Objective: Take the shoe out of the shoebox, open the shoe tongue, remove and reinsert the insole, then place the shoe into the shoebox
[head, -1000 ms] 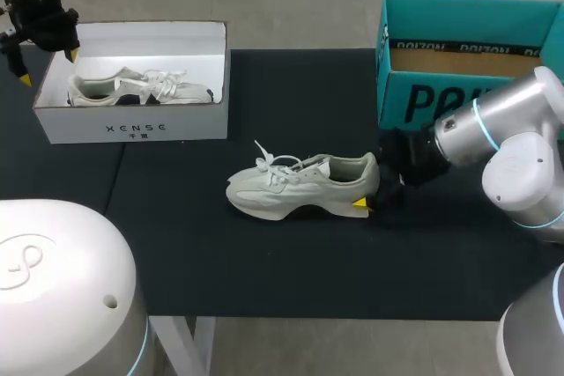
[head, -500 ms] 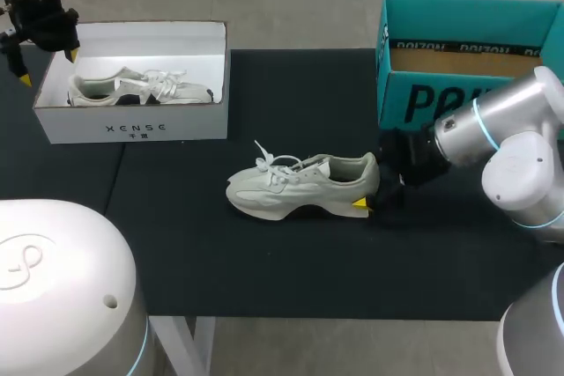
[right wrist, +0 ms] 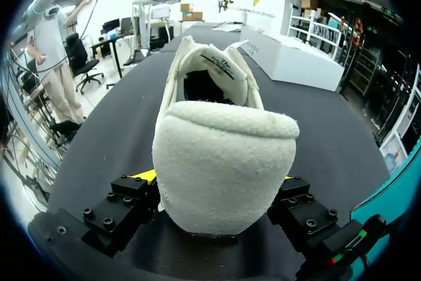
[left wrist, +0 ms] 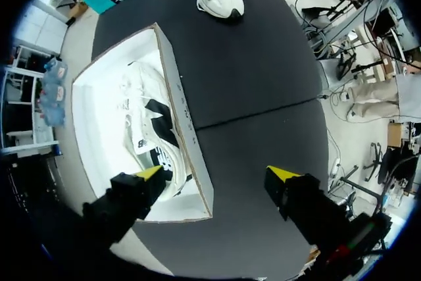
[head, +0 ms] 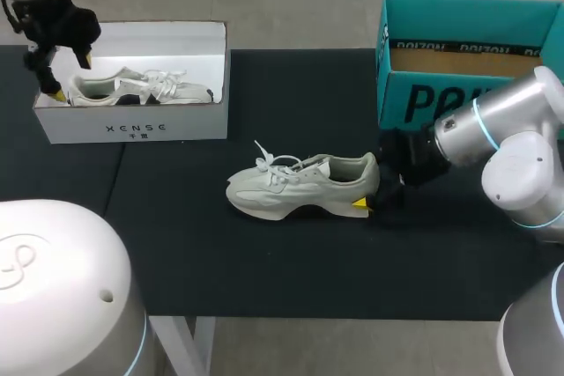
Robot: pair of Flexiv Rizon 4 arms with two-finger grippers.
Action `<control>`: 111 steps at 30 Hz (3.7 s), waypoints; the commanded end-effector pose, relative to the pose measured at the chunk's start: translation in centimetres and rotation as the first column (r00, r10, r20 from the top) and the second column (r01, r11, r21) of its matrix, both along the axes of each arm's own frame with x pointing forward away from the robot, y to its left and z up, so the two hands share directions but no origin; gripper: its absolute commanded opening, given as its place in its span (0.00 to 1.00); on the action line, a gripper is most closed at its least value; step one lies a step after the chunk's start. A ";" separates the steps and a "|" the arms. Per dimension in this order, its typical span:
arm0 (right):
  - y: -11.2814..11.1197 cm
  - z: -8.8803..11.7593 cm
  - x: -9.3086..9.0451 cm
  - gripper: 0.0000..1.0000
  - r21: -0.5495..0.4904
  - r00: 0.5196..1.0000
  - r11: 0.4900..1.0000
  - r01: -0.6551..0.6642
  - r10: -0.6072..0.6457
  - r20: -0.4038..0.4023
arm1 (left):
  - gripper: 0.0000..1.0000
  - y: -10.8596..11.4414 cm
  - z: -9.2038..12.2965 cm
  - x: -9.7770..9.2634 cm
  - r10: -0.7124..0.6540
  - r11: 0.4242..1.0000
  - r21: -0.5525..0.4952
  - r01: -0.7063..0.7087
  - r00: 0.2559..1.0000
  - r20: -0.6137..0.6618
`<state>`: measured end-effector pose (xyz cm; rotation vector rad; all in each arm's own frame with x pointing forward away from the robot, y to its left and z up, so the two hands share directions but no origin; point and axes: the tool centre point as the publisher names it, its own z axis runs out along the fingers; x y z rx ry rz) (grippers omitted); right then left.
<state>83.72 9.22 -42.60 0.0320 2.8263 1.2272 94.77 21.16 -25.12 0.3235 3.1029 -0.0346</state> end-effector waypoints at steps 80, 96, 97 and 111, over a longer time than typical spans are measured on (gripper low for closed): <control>0.4 -0.7 0.1 0.00 -0.001 1.000 1.000 0.002 -0.002 0.002 | 1.00 -30.8 -5.2 -3.5 1.000 0.016 -0.174 -0.985 0.020 -0.024; 0.4 -0.7 0.1 0.00 -0.001 1.000 1.000 0.002 -0.002 0.002 | 1.00 -37.6 -4.6 -8.6 0.999 -0.051 -0.043 -0.998 -0.051 -0.021; 0.4 -0.7 0.1 0.00 -0.001 1.000 1.000 0.002 -0.002 0.002 | 1.00 -37.8 -4.9 -9.0 0.998 -0.053 -0.034 -0.998 -0.052 -0.020; 0.4 -0.7 0.1 0.00 -0.001 1.000 1.000 0.002 -0.002 0.002 | 1.00 -42.0 -9.5 -9.3 0.991 0.095 -0.062 -0.994 0.101 -0.091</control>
